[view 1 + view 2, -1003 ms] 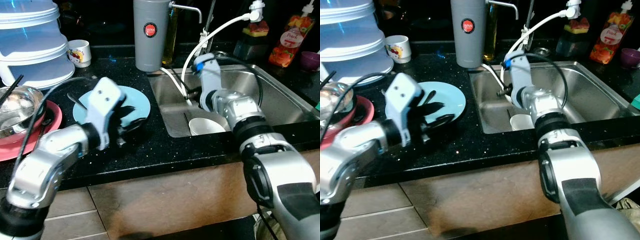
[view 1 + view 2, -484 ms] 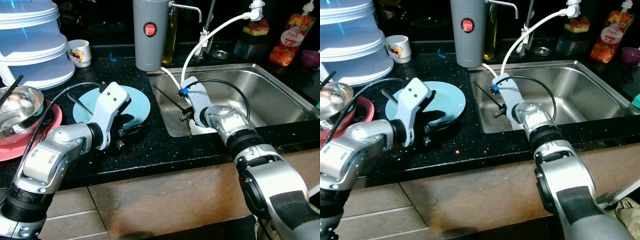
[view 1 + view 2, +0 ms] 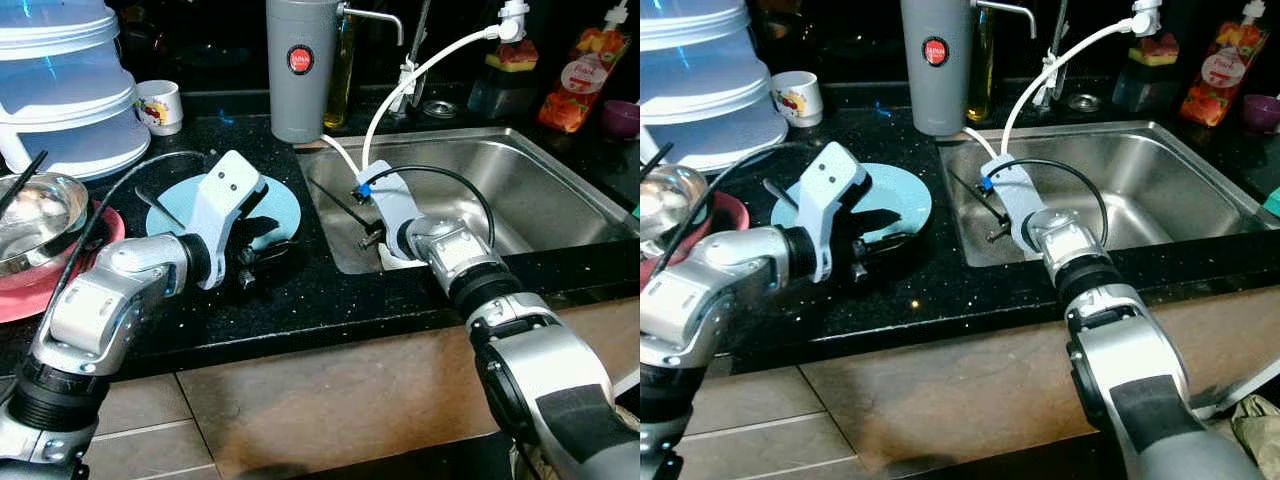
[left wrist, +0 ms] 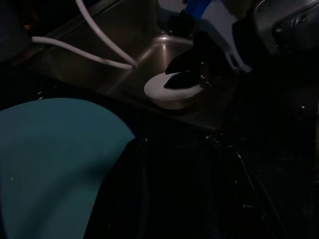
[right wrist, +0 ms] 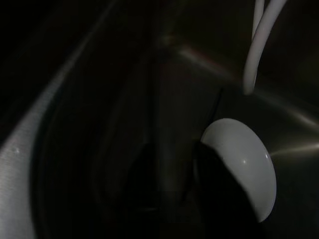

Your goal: Kitchen organization

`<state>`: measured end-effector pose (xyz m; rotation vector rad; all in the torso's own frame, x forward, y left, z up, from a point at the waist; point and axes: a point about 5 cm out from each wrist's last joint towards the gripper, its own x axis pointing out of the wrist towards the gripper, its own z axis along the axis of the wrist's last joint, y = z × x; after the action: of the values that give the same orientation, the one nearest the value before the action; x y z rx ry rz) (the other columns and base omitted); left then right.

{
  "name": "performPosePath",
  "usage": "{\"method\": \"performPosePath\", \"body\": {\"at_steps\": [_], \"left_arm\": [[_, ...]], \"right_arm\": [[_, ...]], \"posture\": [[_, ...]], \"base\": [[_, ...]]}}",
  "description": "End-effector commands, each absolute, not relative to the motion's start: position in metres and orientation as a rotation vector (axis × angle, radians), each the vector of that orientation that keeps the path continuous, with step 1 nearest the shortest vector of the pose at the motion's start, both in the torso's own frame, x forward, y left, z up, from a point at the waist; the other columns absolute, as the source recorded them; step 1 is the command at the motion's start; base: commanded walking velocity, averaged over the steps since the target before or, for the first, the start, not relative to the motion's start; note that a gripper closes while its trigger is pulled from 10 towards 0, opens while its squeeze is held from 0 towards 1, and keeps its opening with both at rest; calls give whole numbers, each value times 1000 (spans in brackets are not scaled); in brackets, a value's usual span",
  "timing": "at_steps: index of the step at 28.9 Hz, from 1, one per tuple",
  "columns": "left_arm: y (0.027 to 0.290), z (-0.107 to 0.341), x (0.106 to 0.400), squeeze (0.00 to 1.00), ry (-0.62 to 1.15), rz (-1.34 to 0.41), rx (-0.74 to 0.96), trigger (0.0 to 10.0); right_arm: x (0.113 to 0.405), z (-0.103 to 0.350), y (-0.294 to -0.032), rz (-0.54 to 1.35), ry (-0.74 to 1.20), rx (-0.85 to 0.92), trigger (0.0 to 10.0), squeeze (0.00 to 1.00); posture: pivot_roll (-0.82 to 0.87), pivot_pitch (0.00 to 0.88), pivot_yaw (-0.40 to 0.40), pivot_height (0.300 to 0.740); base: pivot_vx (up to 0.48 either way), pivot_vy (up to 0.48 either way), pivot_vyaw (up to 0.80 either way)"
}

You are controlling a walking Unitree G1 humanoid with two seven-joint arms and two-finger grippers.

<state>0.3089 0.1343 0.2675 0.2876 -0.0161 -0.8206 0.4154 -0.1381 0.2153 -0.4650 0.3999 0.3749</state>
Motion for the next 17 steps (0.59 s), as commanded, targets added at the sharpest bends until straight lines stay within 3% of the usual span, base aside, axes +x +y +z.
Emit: {"method": "performPosePath", "body": {"at_steps": [1,3,7,8,10,13,17], "left_arm": [[131,273,308,0,-42,-840,290,10000],[132,273,307,0,-44,-840,290,10000],[135,272,307,0,-42,-825,299,10000],[139,270,306,0,-32,-796,323,10000],[144,267,306,0,-16,-750,369,10000],[159,256,300,0,39,-650,392,10000],[180,250,289,0,33,-578,341,10000]], "right_arm": [[414,211,-139,371,416,-469,10000,996],[414,211,-138,372,415,-470,10000,996],[416,216,-133,368,370,-480,10000,855],[417,222,-129,366,320,-463,10000,0],[418,232,-124,361,251,-424,10000,0],[415,250,-98,458,167,-216,10000,0],[406,255,-65,592,130,-203,10000,0]], "posture": [[50,67,-19,740],[50,67,-19,740],[54,58,-19,740],[56,54,-17,740],[56,54,-17,740],[61,50,-13,740],[67,51,-20,740]], "base": [[0,0,0],[0,0,0],[0,0,0],[0,0,0],[0,0,0],[0,0,0],[0,0,0]]}}
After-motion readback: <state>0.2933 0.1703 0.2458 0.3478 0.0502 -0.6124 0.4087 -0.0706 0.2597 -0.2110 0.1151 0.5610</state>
